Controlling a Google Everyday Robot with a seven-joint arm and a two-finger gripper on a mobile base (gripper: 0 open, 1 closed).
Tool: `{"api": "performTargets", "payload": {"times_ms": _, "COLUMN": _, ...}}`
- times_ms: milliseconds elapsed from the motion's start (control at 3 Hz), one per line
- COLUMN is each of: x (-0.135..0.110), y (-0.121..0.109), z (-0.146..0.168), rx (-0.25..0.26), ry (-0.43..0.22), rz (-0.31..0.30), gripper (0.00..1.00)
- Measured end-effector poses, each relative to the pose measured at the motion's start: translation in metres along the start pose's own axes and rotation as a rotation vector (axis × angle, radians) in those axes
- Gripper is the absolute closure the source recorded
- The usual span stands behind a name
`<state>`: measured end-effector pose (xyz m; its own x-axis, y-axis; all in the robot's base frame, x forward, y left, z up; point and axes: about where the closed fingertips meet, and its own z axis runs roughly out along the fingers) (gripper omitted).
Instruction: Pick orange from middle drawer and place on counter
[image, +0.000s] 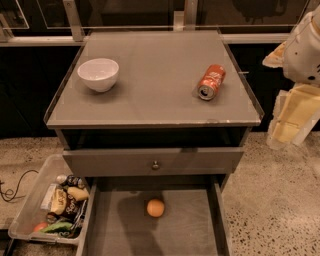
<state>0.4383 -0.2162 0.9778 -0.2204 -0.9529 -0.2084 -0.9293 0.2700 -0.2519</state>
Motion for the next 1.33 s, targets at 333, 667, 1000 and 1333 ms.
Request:
{"api": "performTargets", "payload": {"times_ms": 333, "x": 0.0, "y": 0.0, "z": 0.0, "rx": 0.0, "ry": 0.0, "rz": 0.0, "gripper": 0.0}}
{"api": "performTargets", "payload": {"times_ms": 667, "x": -0.002, "y": 0.01, "z": 0.016, "rx": -0.014, "ry": 0.006, "rz": -0.034, "gripper": 0.0}}
{"api": "performTargets", "payload": {"times_ms": 1000, "x": -0.007, "y": 0.031, "z": 0.051, "rx": -0.067, "ry": -0.021, "rz": -0.06, "gripper": 0.0}}
{"api": "performTargets", "payload": {"times_ms": 1333, "x": -0.005, "y": 0.065, "z": 0.092, "rx": -0.098, "ry": -0.096, "rz": -0.09, "gripper": 0.0}}
